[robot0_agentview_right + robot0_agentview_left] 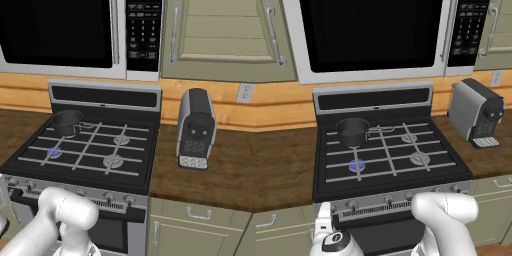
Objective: Turn off the front left burner of the stove.
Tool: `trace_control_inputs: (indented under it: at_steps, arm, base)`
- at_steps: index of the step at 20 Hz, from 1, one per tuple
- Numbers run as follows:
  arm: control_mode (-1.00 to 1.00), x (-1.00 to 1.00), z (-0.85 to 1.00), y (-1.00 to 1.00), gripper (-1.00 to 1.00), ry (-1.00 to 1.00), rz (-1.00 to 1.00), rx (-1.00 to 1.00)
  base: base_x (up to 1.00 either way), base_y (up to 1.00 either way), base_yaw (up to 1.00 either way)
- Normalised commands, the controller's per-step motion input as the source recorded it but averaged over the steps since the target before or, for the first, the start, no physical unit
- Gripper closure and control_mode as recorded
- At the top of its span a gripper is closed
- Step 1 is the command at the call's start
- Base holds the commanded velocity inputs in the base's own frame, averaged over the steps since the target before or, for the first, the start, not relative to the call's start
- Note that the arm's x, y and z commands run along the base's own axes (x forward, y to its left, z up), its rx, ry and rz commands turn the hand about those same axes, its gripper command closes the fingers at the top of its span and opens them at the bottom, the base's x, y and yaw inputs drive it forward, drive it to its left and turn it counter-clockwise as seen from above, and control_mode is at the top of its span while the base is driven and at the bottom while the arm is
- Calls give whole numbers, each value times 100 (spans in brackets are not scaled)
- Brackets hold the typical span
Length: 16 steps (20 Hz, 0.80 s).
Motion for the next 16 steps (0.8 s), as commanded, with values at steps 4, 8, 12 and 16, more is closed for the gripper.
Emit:
trace_control_inputs:
  at_steps: [4,8,12,16]
  arm:
    - [-100,36,0,0,100,0,0,0]
    - [-100,2,0,0,100,0,0,0]
    - [-100,0,0,0,100,0,0,0]
    - [-100,2,3,-1,100,1,0,14]
  base:
    - [0,0,0]
    - [0,0,0]
    - [0,0,0]
    - [0,0,0]
